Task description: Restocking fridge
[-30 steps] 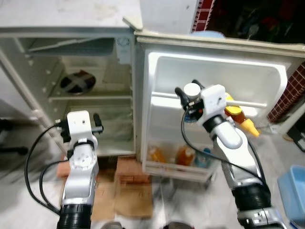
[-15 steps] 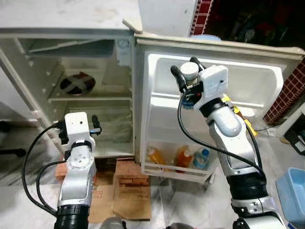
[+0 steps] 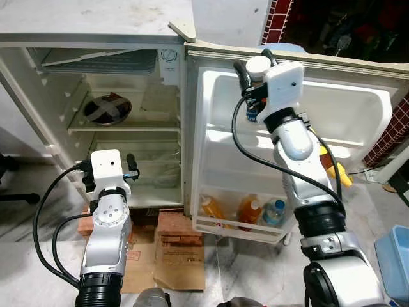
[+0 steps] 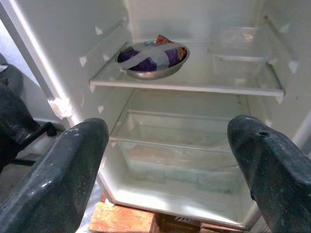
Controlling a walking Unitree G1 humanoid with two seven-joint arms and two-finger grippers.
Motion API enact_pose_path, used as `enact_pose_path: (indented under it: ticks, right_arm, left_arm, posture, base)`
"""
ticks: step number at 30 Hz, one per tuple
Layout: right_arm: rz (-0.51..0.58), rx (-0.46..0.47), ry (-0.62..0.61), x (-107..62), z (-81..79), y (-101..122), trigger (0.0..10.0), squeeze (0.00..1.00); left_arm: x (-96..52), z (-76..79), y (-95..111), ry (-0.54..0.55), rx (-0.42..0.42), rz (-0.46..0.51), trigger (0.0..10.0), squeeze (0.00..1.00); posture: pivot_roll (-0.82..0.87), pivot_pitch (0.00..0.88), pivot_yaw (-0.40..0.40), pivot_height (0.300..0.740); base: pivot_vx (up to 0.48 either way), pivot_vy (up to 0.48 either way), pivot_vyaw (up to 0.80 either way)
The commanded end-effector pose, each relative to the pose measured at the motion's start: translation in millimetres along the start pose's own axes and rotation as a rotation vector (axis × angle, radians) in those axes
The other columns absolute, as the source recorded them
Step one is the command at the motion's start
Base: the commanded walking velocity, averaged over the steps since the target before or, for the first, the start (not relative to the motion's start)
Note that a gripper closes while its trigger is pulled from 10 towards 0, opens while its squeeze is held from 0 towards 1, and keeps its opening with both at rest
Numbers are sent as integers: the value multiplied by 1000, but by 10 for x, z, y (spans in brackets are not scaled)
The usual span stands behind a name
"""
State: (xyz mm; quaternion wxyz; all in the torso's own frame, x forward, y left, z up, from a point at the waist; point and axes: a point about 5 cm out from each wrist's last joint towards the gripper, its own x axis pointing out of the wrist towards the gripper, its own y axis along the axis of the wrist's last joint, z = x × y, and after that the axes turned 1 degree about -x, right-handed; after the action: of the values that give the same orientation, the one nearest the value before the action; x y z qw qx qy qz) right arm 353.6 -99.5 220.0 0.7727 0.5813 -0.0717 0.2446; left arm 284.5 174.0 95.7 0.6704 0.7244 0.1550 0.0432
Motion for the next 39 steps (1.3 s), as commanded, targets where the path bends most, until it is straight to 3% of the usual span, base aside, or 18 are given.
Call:
enact_pose_path:
  ticks: [1,5,10,13,26,27,28,29,30,39]
  right_arm:
    - [0,-29,-6,23,-47,-28,10000,0]
    - [-97,4,-22,-48,-88,-228,10000,0]
    - [-179,-96,-35,-117,-75,-410,10000,0]
    - [-199,-106,-64,-131,-31,-483,10000,0]
    - [-217,-82,-71,-134,-18,-525,10000,8]
    - [-215,-79,-70,-127,-24,-522,10000,39]
    - [-213,-76,-69,-118,-31,-519,10000,157]
    - [-211,-73,-65,-112,-39,-523,10000,788]
    - [-207,-68,-62,-111,-42,-521,10000,1000]
    - [-169,-14,-50,-106,-30,-477,10000,1000]
  left_arm:
    - [-9,10,32,-3,-9,6,10000,0]
    - [-29,25,31,-5,-18,4,10000,0]
    - [-47,21,23,-9,-24,-1,10000,0]
    - [-35,40,24,-23,-22,-4,10000,0]
    - [-19,70,34,-40,-23,-6,10000,0]
    - [-16,67,33,-39,-24,-7,10000,0]
    - [-11,65,30,-39,-24,-9,10000,0]
    - [-11,64,29,-40,-25,-10,10000,0]
    - [-14,55,25,-39,-26,-12,10000,0]
    - [-20,24,-9,-50,-38,-31,10000,0]
  posture:
    - [85,0,-59,740]
    - [98,0,-69,740]
    - [90,0,-67,740]
    - [86,0,-64,740]
    - [84,0,-58,740]
    - [87,0,-59,740]
    - [87,0,-59,740]
    - [87,0,-59,740]
    - [88,0,-59,740]
    - [90,0,-60,740]
  base:
    - [0,0,0]
    - [0,0,0]
    - [0,0,0]
    - [0,0,0]
    - [0,0,0]
    - [0,0,0]
    - [0,0,0]
    - [0,0,0]
    - [0,0,0]
    - [0,0,0]
